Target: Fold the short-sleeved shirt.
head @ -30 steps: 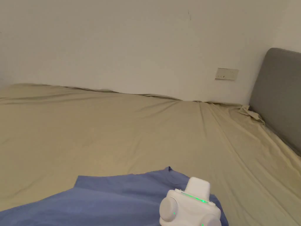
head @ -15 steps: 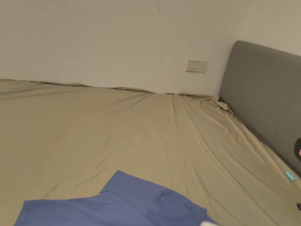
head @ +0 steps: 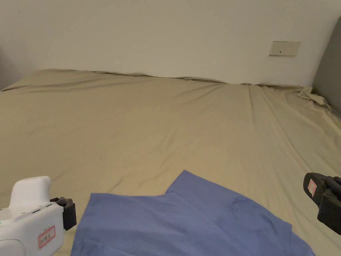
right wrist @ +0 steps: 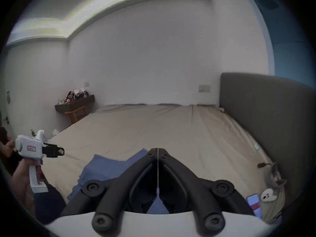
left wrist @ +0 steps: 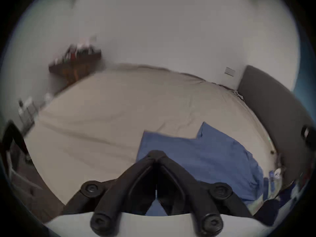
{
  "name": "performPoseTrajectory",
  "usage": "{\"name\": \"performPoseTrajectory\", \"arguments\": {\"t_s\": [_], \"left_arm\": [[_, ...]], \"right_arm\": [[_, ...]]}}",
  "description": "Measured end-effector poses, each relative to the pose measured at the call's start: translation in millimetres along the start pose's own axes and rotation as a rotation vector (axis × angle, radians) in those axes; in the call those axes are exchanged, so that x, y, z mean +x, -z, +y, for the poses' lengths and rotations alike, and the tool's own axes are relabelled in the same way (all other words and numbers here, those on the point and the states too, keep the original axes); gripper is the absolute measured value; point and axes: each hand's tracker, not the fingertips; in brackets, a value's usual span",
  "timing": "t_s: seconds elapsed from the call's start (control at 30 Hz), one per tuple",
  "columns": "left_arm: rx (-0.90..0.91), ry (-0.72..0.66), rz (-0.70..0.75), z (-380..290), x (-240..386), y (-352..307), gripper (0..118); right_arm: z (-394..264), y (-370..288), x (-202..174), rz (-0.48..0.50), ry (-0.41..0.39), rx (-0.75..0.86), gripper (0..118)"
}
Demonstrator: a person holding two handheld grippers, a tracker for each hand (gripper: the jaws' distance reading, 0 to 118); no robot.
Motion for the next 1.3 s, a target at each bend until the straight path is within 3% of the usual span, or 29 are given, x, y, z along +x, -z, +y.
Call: {"name": "performPoseTrajectory", "arguments": {"t_s": [0.1, 0.27, 0.3, 0.33, 0.37, 0.4, 0.47, 0.7, 0.77, 0.8, 0.83, 0.93, 0.97, 1.03, 1.1, 1.13, 1.17, 1.2, 1.23, 1.3], "left_arm": [[-0.041, 0.028, 0.106, -1.6, -22.2, 26.4, 0], [-0.105, -0.021, 0.063, 7.2, -25.2, 110.7, 1], [-0.095, 0.006, 0.097, 12.9, -25.3, 128.6, 14], [-0.090, 0.082, 0.145, 22.7, -25.1, 145.8, 56], [-0.125, 0.137, 0.156, 31.4, -31.1, 170.1, 88], [-0.167, 0.171, 0.155, 38.5, -32.4, 187.5, 101], [-0.184, 0.186, 0.152, 43.1, -32.1, 215.3, 104], [-0.241, 0.200, 0.209, 31.3, -3.5, 253.3, 101], [-0.259, 0.166, 0.146, 37.6, -1.6, 251.9, 50], [-0.247, 0.176, 0.083, 36.3, 1.5, 253.4, 17], [-0.231, 0.204, 0.061, 33.6, 10.6, 250.7, 3], [-0.234, 0.364, 0.105, 38.8, 29.6, 236.3, 3], [-0.247, 0.302, 0.007, 30.5, 23.3, 235.8, 3], [-0.289, -0.048, -0.197, -7.9, 12.9, 223.1, 3], [-0.271, -0.137, -0.255, -19.6, 10.9, 209.9, 3], [-0.240, -0.079, -0.225, -12.1, 11.1, 200.3, 3], [-0.204, -0.025, -0.191, 1.0, 5.1, 201.1, 3], [-0.186, 0.008, -0.163, 7.5, 5.1, 192.8, 3], [-0.179, 0.007, -0.166, 8.6, 5.5, 186.8, 3], [-0.176, -0.012, -0.190, 9.2, 4.9, 189.9, 3]], "right_arm": [[-7.0, 17.7, -4.1, 0.008, 0.018, -0.043, 3], [-13.0, 35.0, -2.6, -0.008, 0.018, -0.081, 3], [-14.7, 38.8, -0.2, -0.016, 0.015, -0.094, 3], [-15.2, 40.7, 0.2, -0.025, 0.010, -0.106, 3], [-17.0, 43.4, 2.2, -0.038, 0.009, -0.118, 3], [-19.3, 46.3, 4.8, -0.050, 0.009, -0.128, 3], [-24.7, 51.9, 10.3, -0.065, 0.016, -0.152, 3], [-48.1, 84.9, 31.9, -0.098, 0.039, -0.244, 3], [-52.5, 95.5, 39.3, -0.141, 0.036, -0.270, 3], [-54.8, 100.9, 43.1, -0.145, 0.044, -0.278, 3], [-57.1, 106.9, 47.0, -0.150, 0.048, -0.294, 3], [-65.3, 128.3, 57.2, -0.169, 0.016, -0.323, 3], [-67.5, 136.0, 59.7, -0.180, -0.005, -0.335, 3], [-72.4, 155.7, 66.8, -0.198, -0.015, -0.362, 3], [-76.5, 178.5, 80.8, -0.175, -0.012, -0.393, 3], [-78.2, 193.9, 88.5, -0.191, -0.008, -0.444, 20], [-80.4, 209.1, 96.0, -0.215, 0.016, -0.495, 57], [-85.3, 228.6, 106.8, -0.174, 0.028, -0.564, 107], [-87.4, 241.0, 115.6, -0.117, 0.055, -0.600, 118], [-93.2, 248.1, 114.8, -0.158, 0.051, -0.605, 118]]}}
